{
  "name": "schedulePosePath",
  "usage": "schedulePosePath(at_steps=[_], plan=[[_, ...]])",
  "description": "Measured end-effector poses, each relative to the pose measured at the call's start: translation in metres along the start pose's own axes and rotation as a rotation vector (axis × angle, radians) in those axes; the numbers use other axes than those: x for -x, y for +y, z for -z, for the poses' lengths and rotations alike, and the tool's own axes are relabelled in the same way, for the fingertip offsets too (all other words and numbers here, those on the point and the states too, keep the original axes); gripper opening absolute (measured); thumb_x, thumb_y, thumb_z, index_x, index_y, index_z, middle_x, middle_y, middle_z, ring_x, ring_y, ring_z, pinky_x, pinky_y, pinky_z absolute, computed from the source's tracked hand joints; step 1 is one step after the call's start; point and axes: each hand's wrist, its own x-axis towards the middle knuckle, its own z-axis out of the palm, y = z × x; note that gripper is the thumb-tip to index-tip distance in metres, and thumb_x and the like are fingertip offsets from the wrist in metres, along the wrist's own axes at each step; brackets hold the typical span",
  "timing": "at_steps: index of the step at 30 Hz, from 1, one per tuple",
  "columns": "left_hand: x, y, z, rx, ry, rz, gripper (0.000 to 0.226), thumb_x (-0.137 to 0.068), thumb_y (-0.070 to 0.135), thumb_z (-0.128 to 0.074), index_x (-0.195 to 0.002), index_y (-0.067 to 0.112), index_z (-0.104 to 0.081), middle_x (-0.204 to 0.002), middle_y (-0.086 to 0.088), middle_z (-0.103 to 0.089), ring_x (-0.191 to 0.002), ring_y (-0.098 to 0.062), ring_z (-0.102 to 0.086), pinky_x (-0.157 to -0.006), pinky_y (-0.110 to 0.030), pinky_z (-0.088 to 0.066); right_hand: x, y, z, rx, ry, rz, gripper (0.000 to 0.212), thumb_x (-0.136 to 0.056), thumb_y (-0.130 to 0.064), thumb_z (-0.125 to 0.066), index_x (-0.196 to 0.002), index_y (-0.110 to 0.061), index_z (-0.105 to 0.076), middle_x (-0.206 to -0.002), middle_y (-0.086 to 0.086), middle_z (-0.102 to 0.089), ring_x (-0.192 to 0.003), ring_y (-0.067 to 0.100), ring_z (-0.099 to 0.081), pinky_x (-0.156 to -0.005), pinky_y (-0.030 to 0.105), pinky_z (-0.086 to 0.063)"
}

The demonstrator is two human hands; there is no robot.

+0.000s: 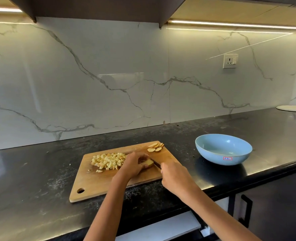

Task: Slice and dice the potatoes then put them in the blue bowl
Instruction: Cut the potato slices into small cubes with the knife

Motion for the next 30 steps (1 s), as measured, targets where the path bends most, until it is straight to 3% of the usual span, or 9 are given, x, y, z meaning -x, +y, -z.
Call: schedulePosePath(at_steps=[7,10,15,19,21,24,26,30], plan=[[0.001,0.0,-0.003,-0.007,0.022,-0.021,0.046,-0.081,0.029,-0.07,-0.123,0.013,-0.058,-0.12,-0.002,-0.061,-0.106,-0.013,-0.055,-0.091,-0.021,-0.044,-0.006,0.01,0.007,-0.077,0.016,-0.078,0.018,-0.098,-0.023,-0.044,-0.1,-0.013,-0.06,-0.084,0.0,-0.055,-0.086,0.018,-0.063,-0.071,0.029,-0.048],[0.003,0.002,-0.005,-0.016,0.068,-0.04,0.046,-0.08,0.024,-0.071,-0.122,0.009,-0.058,-0.119,-0.004,-0.062,-0.107,-0.014,-0.057,-0.09,-0.018,-0.043,-0.006,0.009,0.008,-0.081,0.004,-0.08,0.019,-0.098,-0.023,-0.044,-0.1,-0.013,-0.06,-0.085,0.0,-0.058,-0.087,0.017,-0.064,-0.076,0.03,-0.052],[0.004,0.002,-0.005,-0.003,0.088,-0.048,0.043,-0.079,0.021,-0.072,-0.119,0.009,-0.06,-0.115,-0.005,-0.064,-0.103,-0.014,-0.058,-0.088,-0.019,-0.045,-0.006,0.004,0.006,-0.096,0.011,-0.057,0.018,-0.099,-0.023,-0.042,-0.097,-0.014,-0.058,-0.079,-0.005,-0.048,-0.077,0.012,-0.055,-0.067,0.025,-0.04],[0.005,0.001,-0.004,0.001,0.093,-0.05,0.042,-0.081,0.02,-0.071,-0.12,0.008,-0.059,-0.114,-0.005,-0.063,-0.103,-0.014,-0.057,-0.087,-0.019,-0.045,-0.007,0.0,0.009,-0.09,0.049,-0.07,0.014,-0.097,-0.02,-0.044,-0.087,-0.017,-0.052,-0.068,-0.009,-0.038,-0.08,0.015,-0.058,-0.065,0.026,-0.038],[0.004,0.001,-0.004,0.005,0.095,-0.052,0.04,-0.081,0.019,-0.071,-0.118,0.008,-0.06,-0.112,-0.005,-0.064,-0.102,-0.014,-0.058,-0.087,-0.018,-0.045,-0.007,-0.002,0.011,-0.089,0.044,-0.068,0.014,-0.097,-0.019,-0.044,-0.087,-0.015,-0.054,-0.071,-0.006,-0.044,-0.081,0.016,-0.059,-0.064,0.027,-0.039],[0.004,0.001,-0.004,0.025,0.093,-0.041,0.038,-0.079,0.016,-0.072,-0.114,0.007,-0.061,-0.109,-0.004,-0.064,-0.101,-0.014,-0.059,-0.088,-0.019,-0.046,-0.005,-0.007,0.011,-0.084,0.024,-0.06,0.016,-0.098,-0.018,-0.044,-0.101,-0.012,-0.059,-0.093,0.003,-0.059,-0.09,0.017,-0.061,-0.069,0.026,-0.045],[0.003,0.0,-0.005,0.039,0.099,-0.034,0.036,-0.078,0.015,-0.073,-0.111,0.008,-0.063,-0.108,-0.004,-0.065,-0.099,-0.012,-0.059,-0.085,-0.016,-0.046,-0.001,-0.01,0.009,-0.052,0.023,-0.05,0.018,-0.098,-0.016,-0.043,-0.107,-0.011,-0.058,-0.104,0.005,-0.061,-0.094,0.019,-0.061,-0.069,0.026,-0.042],[0.002,-0.001,-0.006,0.047,0.099,-0.021,0.034,-0.077,0.013,-0.075,-0.108,0.008,-0.064,-0.106,-0.005,-0.066,-0.092,-0.008,-0.057,-0.081,-0.013,-0.044,0.002,-0.017,0.005,0.057,0.018,-0.017,0.019,-0.094,-0.008,-0.046,-0.109,-0.009,-0.059,-0.107,0.007,-0.062,-0.096,0.021,-0.061,-0.066,0.026,-0.039]])
